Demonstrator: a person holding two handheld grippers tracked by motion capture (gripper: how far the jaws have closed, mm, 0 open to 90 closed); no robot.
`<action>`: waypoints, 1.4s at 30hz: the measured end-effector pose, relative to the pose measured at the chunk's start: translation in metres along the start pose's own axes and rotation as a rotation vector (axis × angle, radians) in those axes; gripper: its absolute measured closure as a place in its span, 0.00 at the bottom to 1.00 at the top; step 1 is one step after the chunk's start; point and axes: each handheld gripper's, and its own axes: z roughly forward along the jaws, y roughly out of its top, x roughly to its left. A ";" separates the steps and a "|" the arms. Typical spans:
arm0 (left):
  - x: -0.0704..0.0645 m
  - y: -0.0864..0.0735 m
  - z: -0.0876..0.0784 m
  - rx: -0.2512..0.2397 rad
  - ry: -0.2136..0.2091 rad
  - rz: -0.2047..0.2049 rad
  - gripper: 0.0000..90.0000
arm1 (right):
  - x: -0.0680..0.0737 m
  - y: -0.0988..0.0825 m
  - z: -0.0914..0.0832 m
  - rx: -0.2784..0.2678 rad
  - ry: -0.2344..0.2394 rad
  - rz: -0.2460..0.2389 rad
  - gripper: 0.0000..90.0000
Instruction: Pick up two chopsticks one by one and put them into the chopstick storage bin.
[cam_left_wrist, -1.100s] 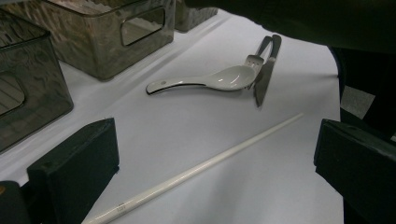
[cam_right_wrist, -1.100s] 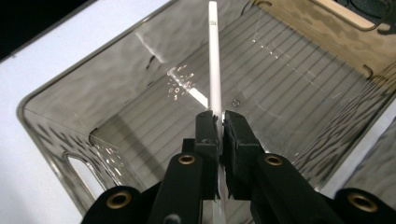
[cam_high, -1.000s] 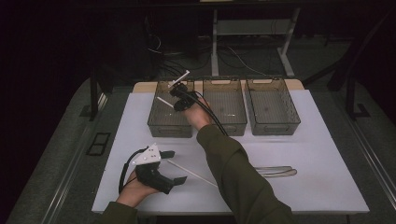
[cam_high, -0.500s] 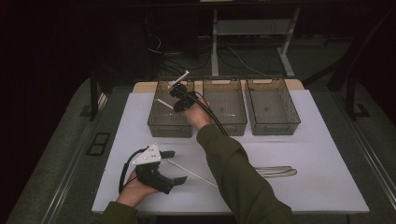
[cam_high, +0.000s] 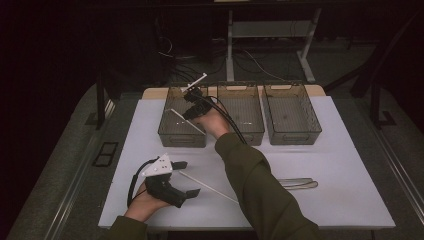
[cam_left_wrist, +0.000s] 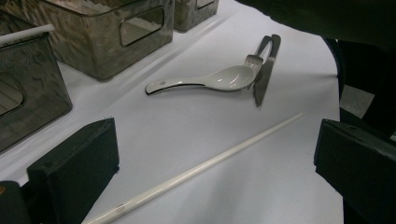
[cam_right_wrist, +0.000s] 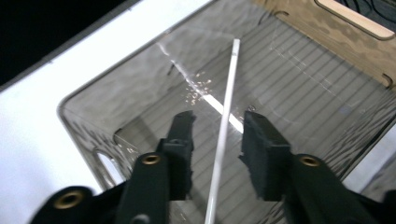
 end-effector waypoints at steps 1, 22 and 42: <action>0.000 0.000 0.000 0.000 0.000 0.000 0.00 | -0.001 0.000 -0.001 -0.005 0.008 -0.002 0.65; -0.001 0.000 0.000 0.009 0.011 0.005 0.00 | -0.003 -0.062 -0.061 0.007 0.122 -0.083 1.00; 0.000 -0.001 0.000 0.011 0.009 0.002 0.00 | -0.009 -0.069 -0.043 0.002 0.104 -0.063 1.00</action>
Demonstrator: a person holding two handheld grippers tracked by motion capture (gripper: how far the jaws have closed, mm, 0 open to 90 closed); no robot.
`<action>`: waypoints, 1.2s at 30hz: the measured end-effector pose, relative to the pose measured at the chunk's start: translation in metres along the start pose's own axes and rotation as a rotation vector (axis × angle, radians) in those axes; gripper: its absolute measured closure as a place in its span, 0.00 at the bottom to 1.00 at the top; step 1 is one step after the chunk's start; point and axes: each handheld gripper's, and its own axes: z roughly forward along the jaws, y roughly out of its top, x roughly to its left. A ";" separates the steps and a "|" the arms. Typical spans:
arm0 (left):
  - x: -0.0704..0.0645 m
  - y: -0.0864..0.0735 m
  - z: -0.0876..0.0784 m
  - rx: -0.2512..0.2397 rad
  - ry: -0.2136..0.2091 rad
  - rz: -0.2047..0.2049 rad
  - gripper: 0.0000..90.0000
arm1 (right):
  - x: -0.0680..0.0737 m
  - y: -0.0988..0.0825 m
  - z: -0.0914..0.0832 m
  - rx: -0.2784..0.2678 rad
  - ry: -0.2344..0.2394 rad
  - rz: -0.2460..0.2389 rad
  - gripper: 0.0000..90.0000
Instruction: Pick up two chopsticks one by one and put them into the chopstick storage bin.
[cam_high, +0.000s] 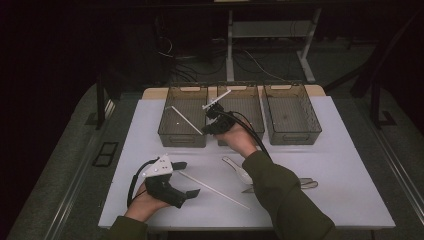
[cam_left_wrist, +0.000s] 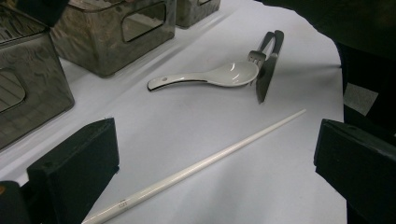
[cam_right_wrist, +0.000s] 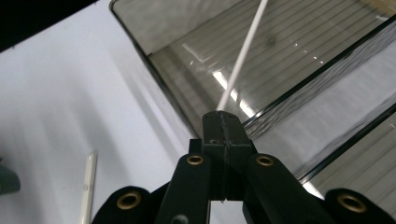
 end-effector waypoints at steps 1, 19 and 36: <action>0.000 0.000 0.000 0.001 0.000 0.000 0.00 | -0.001 0.003 0.000 0.001 -0.003 0.006 1.00; 0.001 -0.001 0.000 0.012 0.013 0.005 0.00 | 0.008 -0.023 -0.043 -0.112 0.043 -0.043 0.66; 0.002 -0.003 0.000 0.020 0.020 -0.005 0.00 | 0.015 -0.078 -0.069 -0.139 0.104 -0.114 0.54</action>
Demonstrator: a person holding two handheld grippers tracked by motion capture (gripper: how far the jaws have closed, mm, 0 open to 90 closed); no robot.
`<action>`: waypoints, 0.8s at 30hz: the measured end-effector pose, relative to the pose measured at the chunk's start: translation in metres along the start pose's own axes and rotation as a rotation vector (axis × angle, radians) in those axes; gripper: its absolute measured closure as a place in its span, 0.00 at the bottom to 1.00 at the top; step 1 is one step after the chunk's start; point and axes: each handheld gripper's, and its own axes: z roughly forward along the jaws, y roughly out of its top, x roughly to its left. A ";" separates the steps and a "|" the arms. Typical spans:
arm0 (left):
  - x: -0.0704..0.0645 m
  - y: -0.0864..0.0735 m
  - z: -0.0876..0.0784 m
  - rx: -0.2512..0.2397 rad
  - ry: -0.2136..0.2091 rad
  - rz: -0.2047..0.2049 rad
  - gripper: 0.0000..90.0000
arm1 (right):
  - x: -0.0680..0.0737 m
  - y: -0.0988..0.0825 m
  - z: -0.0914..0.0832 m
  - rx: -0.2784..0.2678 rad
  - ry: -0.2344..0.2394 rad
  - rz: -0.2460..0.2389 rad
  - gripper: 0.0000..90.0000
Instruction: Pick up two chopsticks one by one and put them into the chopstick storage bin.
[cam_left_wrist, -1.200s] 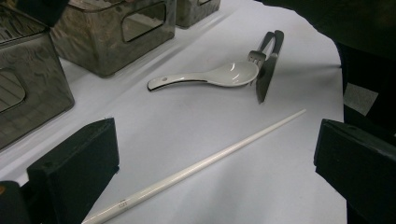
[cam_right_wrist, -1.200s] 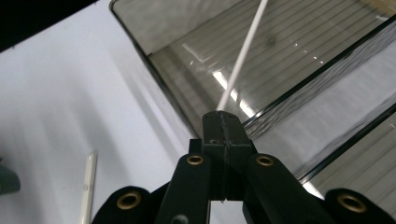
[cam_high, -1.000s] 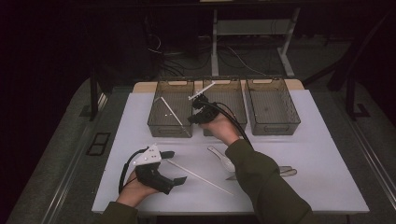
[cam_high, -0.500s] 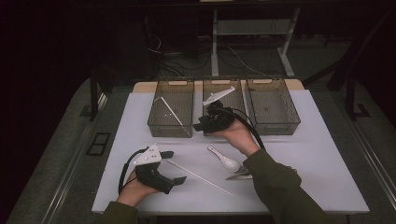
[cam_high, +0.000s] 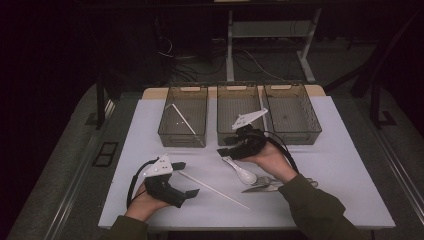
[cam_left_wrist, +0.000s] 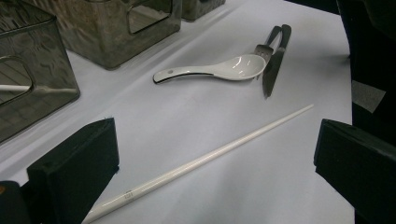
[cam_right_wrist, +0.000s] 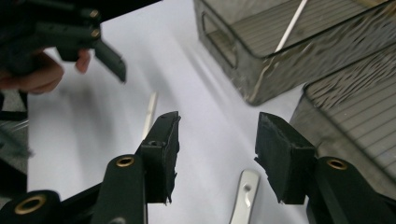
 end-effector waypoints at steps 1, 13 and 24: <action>0.000 0.000 0.000 0.000 0.000 -0.001 0.00 | 0.005 -0.006 -0.001 0.008 0.010 0.003 0.56; 0.001 -0.001 0.000 0.004 0.003 -0.006 0.00 | 0.034 -0.040 0.002 0.059 0.034 0.007 0.73; 0.000 0.000 -0.001 0.001 0.001 -0.006 0.00 | 0.054 -0.053 0.031 0.118 0.060 -0.002 0.85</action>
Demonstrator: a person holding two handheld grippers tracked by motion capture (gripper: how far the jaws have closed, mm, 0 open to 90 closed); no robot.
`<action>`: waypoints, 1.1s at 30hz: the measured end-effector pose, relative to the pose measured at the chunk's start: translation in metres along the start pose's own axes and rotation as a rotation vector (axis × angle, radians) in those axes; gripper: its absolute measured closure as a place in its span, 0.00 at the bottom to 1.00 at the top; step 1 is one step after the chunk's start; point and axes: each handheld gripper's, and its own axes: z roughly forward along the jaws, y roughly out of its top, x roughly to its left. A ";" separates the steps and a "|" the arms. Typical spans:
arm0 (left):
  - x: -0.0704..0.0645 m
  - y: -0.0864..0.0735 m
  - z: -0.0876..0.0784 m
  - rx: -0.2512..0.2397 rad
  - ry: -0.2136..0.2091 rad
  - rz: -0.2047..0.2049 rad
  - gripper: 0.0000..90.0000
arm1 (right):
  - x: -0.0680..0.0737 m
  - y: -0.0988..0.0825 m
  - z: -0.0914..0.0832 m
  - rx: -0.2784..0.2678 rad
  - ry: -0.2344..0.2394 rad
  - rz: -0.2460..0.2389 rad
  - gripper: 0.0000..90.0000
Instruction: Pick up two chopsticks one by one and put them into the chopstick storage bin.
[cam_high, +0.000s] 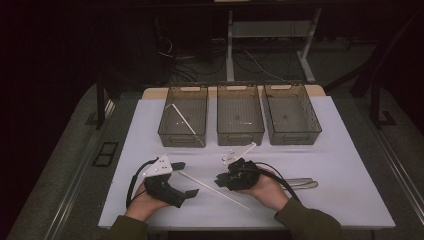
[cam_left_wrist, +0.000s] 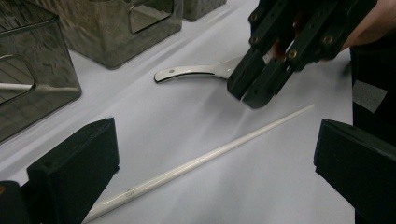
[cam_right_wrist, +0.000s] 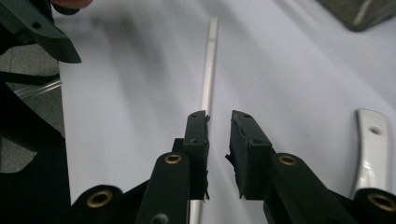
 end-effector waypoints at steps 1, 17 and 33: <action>0.000 0.000 0.000 0.001 0.000 -0.001 0.00 | 0.001 0.000 0.003 0.007 0.003 -0.002 0.86; 0.000 0.000 0.000 -0.001 -0.001 0.004 0.00 | 0.009 -0.002 0.035 0.076 -0.005 -0.072 0.90; 0.000 0.000 0.000 0.004 0.001 0.007 0.00 | 0.015 -0.005 0.038 0.081 -0.051 -0.079 0.93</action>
